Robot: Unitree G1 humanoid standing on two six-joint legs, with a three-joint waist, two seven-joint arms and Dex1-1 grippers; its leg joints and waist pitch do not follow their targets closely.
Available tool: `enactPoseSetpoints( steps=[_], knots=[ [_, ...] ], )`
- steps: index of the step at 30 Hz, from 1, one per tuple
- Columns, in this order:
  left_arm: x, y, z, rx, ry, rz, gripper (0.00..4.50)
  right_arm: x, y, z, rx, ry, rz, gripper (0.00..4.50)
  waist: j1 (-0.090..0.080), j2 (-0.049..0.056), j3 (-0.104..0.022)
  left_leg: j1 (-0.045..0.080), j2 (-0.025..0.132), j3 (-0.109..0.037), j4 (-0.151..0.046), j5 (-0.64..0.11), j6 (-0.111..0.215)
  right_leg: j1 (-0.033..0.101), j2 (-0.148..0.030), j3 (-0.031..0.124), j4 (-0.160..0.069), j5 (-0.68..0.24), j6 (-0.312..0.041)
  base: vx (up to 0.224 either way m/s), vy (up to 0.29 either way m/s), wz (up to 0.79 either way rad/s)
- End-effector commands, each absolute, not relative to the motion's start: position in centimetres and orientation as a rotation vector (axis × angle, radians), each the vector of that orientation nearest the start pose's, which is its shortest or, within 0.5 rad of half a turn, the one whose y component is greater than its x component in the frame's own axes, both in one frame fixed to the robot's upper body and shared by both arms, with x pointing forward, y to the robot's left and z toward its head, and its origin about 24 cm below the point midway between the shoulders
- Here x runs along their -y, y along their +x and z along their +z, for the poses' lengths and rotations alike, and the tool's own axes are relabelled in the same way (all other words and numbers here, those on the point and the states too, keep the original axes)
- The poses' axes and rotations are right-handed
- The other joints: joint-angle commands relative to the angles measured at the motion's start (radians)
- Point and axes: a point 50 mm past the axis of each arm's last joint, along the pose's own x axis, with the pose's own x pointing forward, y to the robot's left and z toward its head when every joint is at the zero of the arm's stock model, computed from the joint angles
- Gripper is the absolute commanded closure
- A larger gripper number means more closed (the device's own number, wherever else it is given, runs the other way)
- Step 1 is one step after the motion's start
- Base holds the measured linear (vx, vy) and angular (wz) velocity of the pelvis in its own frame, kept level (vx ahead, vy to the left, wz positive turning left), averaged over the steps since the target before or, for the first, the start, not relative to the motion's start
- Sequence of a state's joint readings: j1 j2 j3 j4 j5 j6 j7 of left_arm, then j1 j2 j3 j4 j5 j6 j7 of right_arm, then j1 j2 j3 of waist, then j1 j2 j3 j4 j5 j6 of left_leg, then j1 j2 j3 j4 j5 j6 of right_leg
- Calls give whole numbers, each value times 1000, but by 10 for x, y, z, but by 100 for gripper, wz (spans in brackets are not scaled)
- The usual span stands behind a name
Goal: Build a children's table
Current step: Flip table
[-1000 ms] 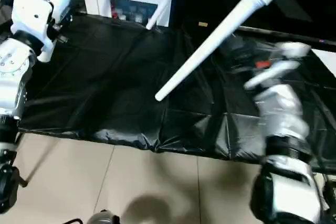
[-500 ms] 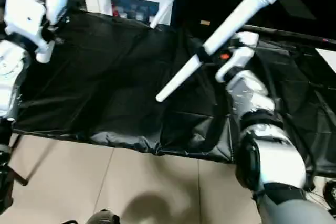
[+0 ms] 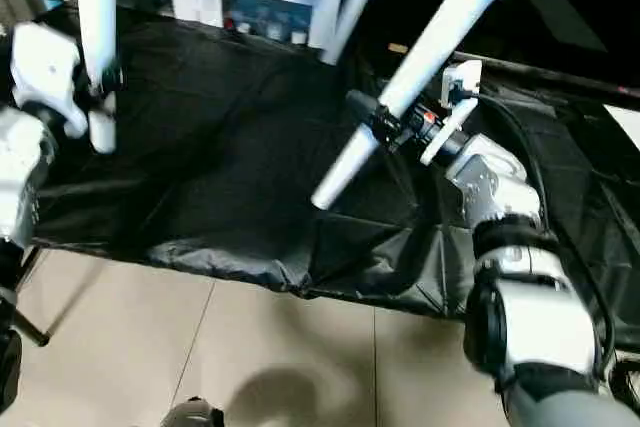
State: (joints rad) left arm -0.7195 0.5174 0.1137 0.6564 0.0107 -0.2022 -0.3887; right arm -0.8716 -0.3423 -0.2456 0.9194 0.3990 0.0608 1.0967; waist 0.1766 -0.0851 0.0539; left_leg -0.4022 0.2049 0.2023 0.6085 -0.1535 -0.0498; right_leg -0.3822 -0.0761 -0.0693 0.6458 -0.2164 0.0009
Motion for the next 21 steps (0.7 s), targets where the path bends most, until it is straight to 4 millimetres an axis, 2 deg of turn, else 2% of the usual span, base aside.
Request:
enactPoseSetpoints(
  steps=[1,3,4,7,11,12,13,15,16,17,18,19,20,21],
  knots=[
    [-222,365,125,38,624,-392,289,188,371,151,164,218,929,0,-16,28,-66,60,48,-28,-88,-358,-94,4,-81,47,-84,-208,-159,0,0,0],
    [-223,365,121,25,622,-388,289,188,370,150,163,209,921,0,-16,26,-66,62,47,-28,-88,-379,-103,1,-82,48,-86,-219,-161,0,0,0],
    [-224,364,119,17,619,-385,289,188,370,149,162,205,916,0,-17,31,-66,62,47,-29,-88,-388,-107,1,-83,48,-86,-228,-161,0,0,0],
    [-228,363,107,-29,613,-359,289,187,369,144,138,176,882,0,-22,29,-64,63,46,-33,-92,-432,-119,-2,-83,48,-92,-272,-149,0,0,0],
    [-228,362,100,-48,592,-351,288,185,370,136,107,119,831,0,-27,23,-62,67,47,-36,-92,-468,-129,-7,-86,49,-97,-313,-145,0,0,0],
    [-229,362,97,-54,591,-345,288,182,370,133,93,105,816,0,-32,16,-61,67,46,-36,-92,-480,-131,-8,-85,49,-101,-333,-137,0,0,0],
    [-229,362,95,-59,590,-339,288,182,371,130,81,97,801,0,-32,14,-61,68,47,-37,-93,-486,-131,-9,-86,50,-102,-341,-133,0,0,0],
    [-230,362,93,-65,586,-332,288,180,371,126,66,90,787,0,-32,17,-62,67,47,-38,-94,-490,-134,-10,-87,50,-102,-340,-129,0,0,0],
    [-230,362,91,-79,585,-319,288,179,371,117,23,61,758,0,-34,15,-63,68,48,-39,-95,-489,-136,-10,-86,50,-100,-331,-129,0,0,0],
    [-230,362,91,-79,585,-318,288,179,371,117,21,58,756,0,-38,13,-63,66,48,-40,-96,-492,-143,-10,-84,48,-98,-330,-129,0,0,0],
    [-230,361,88,-87,577,-311,288,176,371,106,-18,-2,737,0,-40,5,-62,68,48,-38,-95,-504,-147,-13,-85,48,-101,-340,-127,0,0,0],
    [-230,360,87,-89,576,-310,288,175,371,105,-21,-5,734,0,-39,9,-62,69,48,-39,-95,-511,-149,-15,-87,48,-102,-349,-128,0,0,0],
    [-230,359,85,-94,570,-302,288,174,372,100,-35,-11,720,0,-43,4,-62,67,48,-40,-95,-517,-148,-15,-88,49,-103,-357,-126,0,0,0],
    [-230,358,83,-96,571,-303,288,173,373,99,-35,-2,701,0,-46,5,-61,67,48,-41,-95,-533,-147,-17,-87,50,-105,-371,-122,0,0,0]
  ],
)
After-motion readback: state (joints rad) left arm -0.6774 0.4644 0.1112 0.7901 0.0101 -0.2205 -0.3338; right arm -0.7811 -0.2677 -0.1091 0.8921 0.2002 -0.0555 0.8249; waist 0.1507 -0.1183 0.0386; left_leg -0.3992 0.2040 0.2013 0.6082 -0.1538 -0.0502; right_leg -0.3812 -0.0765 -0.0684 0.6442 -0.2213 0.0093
